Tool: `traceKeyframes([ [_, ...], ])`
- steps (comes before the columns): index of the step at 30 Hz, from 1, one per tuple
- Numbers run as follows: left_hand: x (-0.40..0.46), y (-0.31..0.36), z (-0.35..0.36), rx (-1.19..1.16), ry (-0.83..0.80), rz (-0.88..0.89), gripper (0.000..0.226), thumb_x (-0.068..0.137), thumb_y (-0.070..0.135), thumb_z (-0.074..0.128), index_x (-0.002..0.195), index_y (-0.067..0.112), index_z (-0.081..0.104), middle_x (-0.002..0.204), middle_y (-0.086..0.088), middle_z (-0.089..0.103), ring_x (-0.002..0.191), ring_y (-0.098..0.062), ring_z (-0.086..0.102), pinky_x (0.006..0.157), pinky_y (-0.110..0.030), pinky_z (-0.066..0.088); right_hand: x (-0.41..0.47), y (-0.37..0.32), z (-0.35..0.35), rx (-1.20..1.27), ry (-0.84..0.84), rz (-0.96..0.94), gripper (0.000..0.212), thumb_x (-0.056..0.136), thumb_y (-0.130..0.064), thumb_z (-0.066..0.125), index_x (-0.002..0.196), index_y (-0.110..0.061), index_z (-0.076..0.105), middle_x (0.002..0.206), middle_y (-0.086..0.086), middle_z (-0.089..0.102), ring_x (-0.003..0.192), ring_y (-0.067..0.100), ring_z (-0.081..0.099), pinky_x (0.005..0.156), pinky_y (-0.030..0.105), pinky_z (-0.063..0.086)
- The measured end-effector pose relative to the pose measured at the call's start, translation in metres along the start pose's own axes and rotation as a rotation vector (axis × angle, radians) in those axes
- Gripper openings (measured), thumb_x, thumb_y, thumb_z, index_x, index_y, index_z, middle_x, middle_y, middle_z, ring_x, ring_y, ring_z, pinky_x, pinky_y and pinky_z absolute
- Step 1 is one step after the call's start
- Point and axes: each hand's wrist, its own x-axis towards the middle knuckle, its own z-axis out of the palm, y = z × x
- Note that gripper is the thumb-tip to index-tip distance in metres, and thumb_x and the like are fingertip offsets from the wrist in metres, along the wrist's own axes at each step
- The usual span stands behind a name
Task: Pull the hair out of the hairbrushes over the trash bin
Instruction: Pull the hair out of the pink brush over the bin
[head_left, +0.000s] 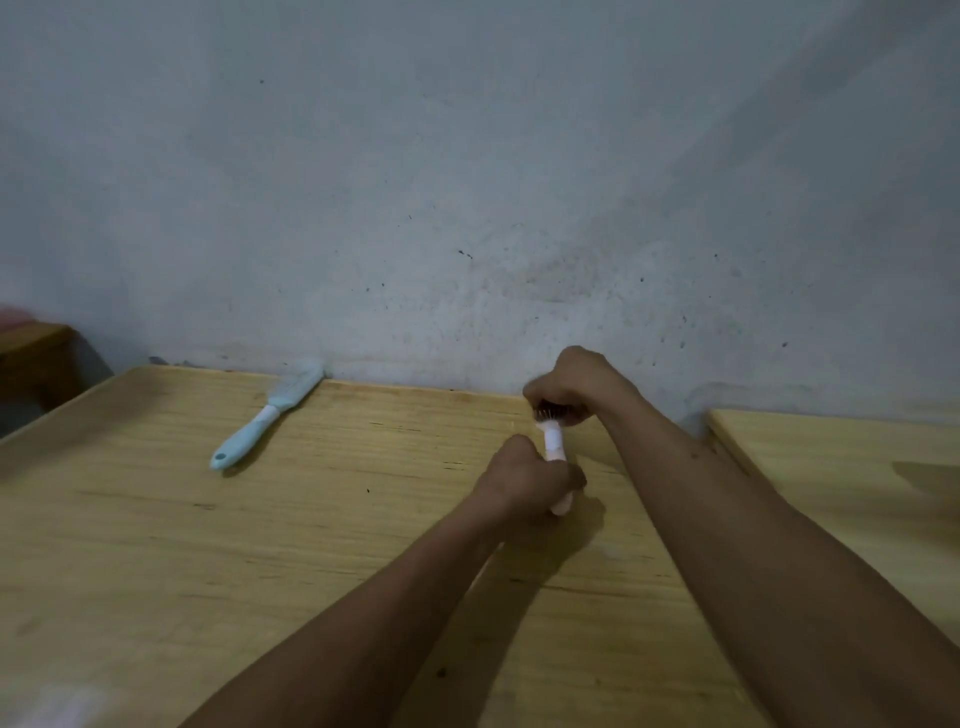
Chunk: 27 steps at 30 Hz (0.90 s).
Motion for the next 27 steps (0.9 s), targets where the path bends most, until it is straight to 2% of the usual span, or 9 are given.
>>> traceKeyframes([
  [3, -0.007, -0.008, -0.029, -0.254, -0.045, -0.032, 0.034, 0.083, 0.016, 0.078, 0.107, -0.006, 0.066, 0.09, -0.016, 0.073, 0.078, -0.024, 0.07, 0.081, -0.046, 0.063, -0.011, -0.029, -0.003, 0.066, -0.033, -0.066, 0.018, 0.08, -0.017, 0.073, 0.069, -0.004, 0.067, 0.062, 0.009, 0.075, 0.067, 0.028, 0.073, 0.075, 0.037, 0.064],
  [7, -0.034, -0.019, -0.077, -0.335, 0.014, 0.014, 0.054, 0.082, 0.001, 0.08, 0.125, 0.007, 0.05, 0.101, -0.025, 0.072, 0.065, -0.024, 0.069, 0.057, -0.032, 0.059, -0.031, -0.072, 0.001, 0.221, -0.06, -0.152, 0.037, 0.087, -0.035, 0.079, 0.076, -0.004, 0.061, 0.074, 0.014, 0.07, 0.064, 0.028, 0.069, 0.063, 0.035, 0.059],
  [12, -0.082, -0.046, -0.143, -0.269, 0.138, 0.084, 0.056, 0.076, -0.007, 0.078, 0.121, 0.009, 0.05, 0.096, -0.026, 0.075, 0.066, -0.026, 0.071, 0.069, -0.041, 0.059, -0.046, -0.128, 0.028, 0.353, -0.098, -0.263, 0.061, 0.09, -0.056, 0.069, 0.108, 0.002, 0.067, 0.104, 0.014, 0.072, 0.07, 0.028, 0.071, 0.057, 0.031, 0.062],
  [15, -0.112, -0.067, -0.179, -0.238, 0.234, 0.079, 0.047, 0.08, -0.016, 0.064, 0.12, 0.001, 0.047, 0.093, -0.018, 0.07, 0.068, -0.024, 0.07, 0.062, -0.037, 0.058, -0.066, -0.163, 0.053, 0.451, -0.195, -0.377, 0.048, 0.092, -0.043, 0.071, 0.104, 0.003, 0.071, 0.105, 0.017, 0.076, 0.075, 0.028, 0.073, 0.052, 0.027, 0.059],
  [17, -0.134, -0.082, -0.201, -0.219, 0.261, 0.053, 0.054, 0.08, -0.017, 0.064, 0.125, 0.004, 0.045, 0.094, -0.016, 0.069, 0.073, -0.027, 0.068, 0.064, -0.037, 0.058, -0.084, -0.188, 0.074, 0.491, -0.265, -0.436, 0.038, 0.09, -0.037, 0.074, 0.097, 0.001, 0.072, 0.097, 0.018, 0.076, 0.074, 0.027, 0.072, 0.056, 0.028, 0.06],
  [19, -0.155, -0.096, -0.22, -0.24, 0.273, 0.047, 0.061, 0.08, -0.013, 0.07, 0.129, 0.013, 0.044, 0.093, -0.021, 0.071, 0.074, -0.028, 0.065, 0.069, -0.041, 0.058, -0.103, -0.212, 0.096, 0.503, -0.335, -0.476, 0.032, 0.086, -0.034, 0.075, 0.091, -0.003, 0.071, 0.089, 0.015, 0.072, 0.068, 0.026, 0.07, 0.057, 0.029, 0.06],
  [21, -0.177, -0.109, -0.236, -0.323, 0.316, 0.059, 0.054, 0.084, 0.007, 0.079, 0.128, 0.016, 0.049, 0.088, -0.023, 0.072, 0.07, -0.029, 0.065, 0.07, -0.041, 0.058, -0.123, -0.236, 0.12, 0.515, -0.411, -0.519, 0.027, 0.084, -0.032, 0.074, 0.086, -0.006, 0.069, 0.083, 0.011, 0.07, 0.061, 0.023, 0.069, 0.054, 0.028, 0.058],
  [24, -0.208, -0.131, -0.256, -0.554, 0.5, 0.086, 0.047, 0.09, 0.039, 0.074, 0.119, 0.007, 0.057, 0.077, -0.015, 0.065, 0.062, -0.028, 0.062, 0.063, -0.037, 0.054, -0.156, -0.265, 0.155, 0.496, -0.554, -0.582, 0.023, 0.084, -0.029, 0.072, 0.086, -0.006, 0.072, 0.076, 0.007, 0.071, 0.053, 0.018, 0.067, 0.052, 0.025, 0.056],
  [27, -0.237, -0.161, -0.269, -0.643, 0.757, 0.086, 0.053, 0.092, 0.053, 0.066, 0.11, 0.003, 0.061, 0.074, -0.013, 0.06, 0.053, -0.025, 0.055, 0.05, -0.032, 0.044, -0.189, -0.288, 0.188, 0.425, -0.713, -0.635, 0.019, 0.087, -0.025, 0.07, 0.09, -0.006, 0.072, 0.076, 0.007, 0.071, 0.054, 0.019, 0.069, 0.054, 0.026, 0.058],
])
